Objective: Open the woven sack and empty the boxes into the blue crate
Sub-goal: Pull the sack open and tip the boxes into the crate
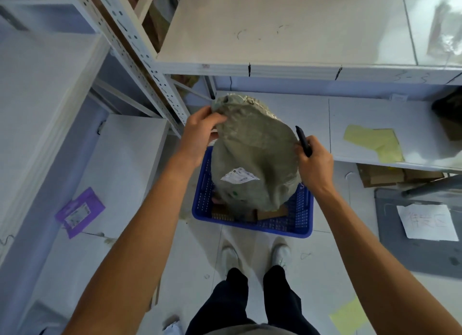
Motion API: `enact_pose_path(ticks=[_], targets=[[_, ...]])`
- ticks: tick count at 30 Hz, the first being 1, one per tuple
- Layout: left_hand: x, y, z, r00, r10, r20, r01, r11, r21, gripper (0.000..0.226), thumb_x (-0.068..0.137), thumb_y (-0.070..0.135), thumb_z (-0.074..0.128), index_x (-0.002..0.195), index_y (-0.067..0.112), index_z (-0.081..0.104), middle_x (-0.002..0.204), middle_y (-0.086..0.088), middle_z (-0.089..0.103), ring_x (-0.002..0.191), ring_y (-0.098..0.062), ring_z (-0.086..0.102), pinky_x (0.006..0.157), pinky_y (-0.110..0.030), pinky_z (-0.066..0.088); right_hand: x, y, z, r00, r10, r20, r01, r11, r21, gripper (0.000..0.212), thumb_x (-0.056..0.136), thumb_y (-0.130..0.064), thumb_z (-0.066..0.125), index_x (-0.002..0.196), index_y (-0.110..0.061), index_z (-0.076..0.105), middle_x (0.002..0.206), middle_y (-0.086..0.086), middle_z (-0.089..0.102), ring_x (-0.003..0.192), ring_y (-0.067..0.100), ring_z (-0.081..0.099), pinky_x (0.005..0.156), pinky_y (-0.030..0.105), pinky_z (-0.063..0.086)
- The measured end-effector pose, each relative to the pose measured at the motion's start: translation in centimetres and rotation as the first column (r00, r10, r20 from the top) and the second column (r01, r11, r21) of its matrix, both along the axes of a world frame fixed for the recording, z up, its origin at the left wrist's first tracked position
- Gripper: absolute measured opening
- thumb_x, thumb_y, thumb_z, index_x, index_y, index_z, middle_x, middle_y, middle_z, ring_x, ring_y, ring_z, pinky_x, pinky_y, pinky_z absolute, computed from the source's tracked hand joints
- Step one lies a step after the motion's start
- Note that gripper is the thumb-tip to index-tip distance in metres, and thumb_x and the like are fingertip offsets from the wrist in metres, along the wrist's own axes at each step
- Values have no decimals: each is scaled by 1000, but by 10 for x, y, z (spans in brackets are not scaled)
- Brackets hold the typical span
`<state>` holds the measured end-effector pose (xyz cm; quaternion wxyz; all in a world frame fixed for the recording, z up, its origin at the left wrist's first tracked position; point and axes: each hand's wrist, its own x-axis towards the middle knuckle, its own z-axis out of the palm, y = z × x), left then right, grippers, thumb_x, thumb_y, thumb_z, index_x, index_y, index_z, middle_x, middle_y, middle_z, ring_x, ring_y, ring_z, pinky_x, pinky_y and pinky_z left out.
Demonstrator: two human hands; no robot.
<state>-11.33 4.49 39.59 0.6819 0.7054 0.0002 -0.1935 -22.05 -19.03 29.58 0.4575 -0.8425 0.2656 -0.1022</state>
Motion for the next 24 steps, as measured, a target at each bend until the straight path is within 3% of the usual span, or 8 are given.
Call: enact_pose_path(ticks=[2,5,8,12,16,20,24], targets=[[2,2,2,999,-29,-31,28,999,-43,20,95,13,58,104,21,74,99,0,76,101,-22,69,94,-42,54,0,1,3,1000,-8,21,7,1000,9,7,99,-21,57,95,-15,58,74,1,58,63,20,53,58,36,43],[-3,-4,3,999,-33,-16,34,997,74,19,92,15,60,102,24,74,94,4,77,97,-19,70,91,-41,56,-4,4,-2,996,34,-87,-37,999,-29,11,100,-23,55,99,-12,59,78,4,61,61,19,53,51,31,40],[-6,-6,0,999,-47,-10,47,999,27,24,95,12,59,101,28,76,99,3,77,101,-18,71,92,-38,58,-8,4,-7,999,7,-40,-7,1000,-5,13,100,-24,56,96,-12,59,73,1,60,61,20,56,53,34,44],[-9,-13,-3,998,-64,-16,66,970,234,16,93,17,66,102,29,73,103,2,76,99,-16,71,99,-46,56,-11,6,-14,987,32,-159,-37,999,-26,13,101,-23,54,101,-12,60,77,2,63,62,18,58,51,30,41],[-9,-9,-8,997,-50,-61,56,994,92,20,95,14,63,106,27,73,107,1,76,104,-18,70,96,-39,57,-14,3,-14,995,13,-101,-16,999,-29,9,101,-22,53,97,-15,57,73,2,61,57,17,55,48,31,41],[-8,-14,-6,996,-89,14,81,957,279,14,92,19,71,98,31,72,99,5,76,93,-11,73,97,-44,57,-18,0,-21,971,47,-234,-64,996,-63,7,99,-19,51,105,-17,55,85,8,65,75,32,61,63,48,55],[-9,-17,2,989,-141,35,126,953,277,19,93,15,71,98,33,70,96,11,75,91,-6,72,97,-40,56,-24,-4,-20,972,73,-222,-87,994,-58,9,101,-16,49,109,-15,52,81,6,62,72,32,59,59,39,47]])
